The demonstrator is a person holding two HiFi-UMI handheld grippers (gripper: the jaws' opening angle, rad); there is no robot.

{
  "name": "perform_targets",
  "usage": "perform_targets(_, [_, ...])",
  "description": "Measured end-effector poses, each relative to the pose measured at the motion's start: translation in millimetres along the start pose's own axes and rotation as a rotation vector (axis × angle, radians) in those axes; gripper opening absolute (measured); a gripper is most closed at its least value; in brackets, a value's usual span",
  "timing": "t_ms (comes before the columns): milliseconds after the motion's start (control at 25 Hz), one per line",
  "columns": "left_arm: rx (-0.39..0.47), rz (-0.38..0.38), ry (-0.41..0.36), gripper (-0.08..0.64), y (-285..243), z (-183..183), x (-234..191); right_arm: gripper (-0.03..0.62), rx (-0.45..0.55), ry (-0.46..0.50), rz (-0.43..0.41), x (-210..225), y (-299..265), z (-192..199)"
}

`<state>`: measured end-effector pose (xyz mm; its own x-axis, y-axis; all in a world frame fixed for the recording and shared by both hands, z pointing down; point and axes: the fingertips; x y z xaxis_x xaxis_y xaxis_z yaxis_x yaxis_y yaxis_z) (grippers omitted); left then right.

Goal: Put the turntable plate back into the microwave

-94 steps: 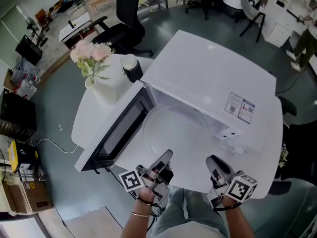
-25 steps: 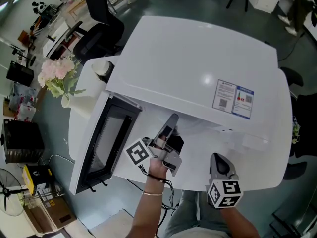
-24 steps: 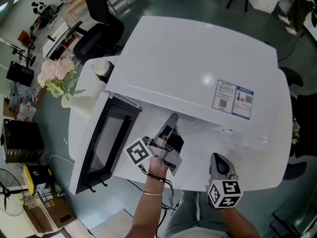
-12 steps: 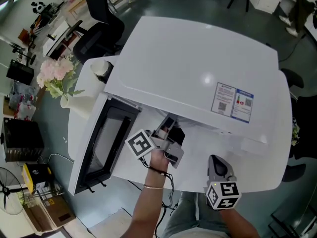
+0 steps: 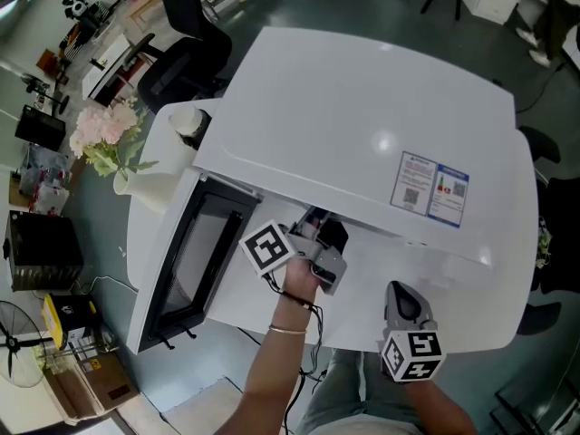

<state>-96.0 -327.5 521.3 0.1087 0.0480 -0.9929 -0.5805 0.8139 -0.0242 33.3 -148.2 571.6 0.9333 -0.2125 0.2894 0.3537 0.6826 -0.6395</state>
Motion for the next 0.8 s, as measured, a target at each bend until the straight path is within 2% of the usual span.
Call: perform_targets(800, [-0.008, -0.057, 0.037, 0.038, -22, 4, -7, 0.011, -0.009, 0.001, -0.021, 1, 3, 1])
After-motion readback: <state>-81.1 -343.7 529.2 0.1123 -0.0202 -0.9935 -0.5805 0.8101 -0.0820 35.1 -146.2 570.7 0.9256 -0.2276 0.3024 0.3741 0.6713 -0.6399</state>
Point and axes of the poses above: the fingertips, and each gripper's own axes: y backward along the fingers, x to its right, z out of its underside
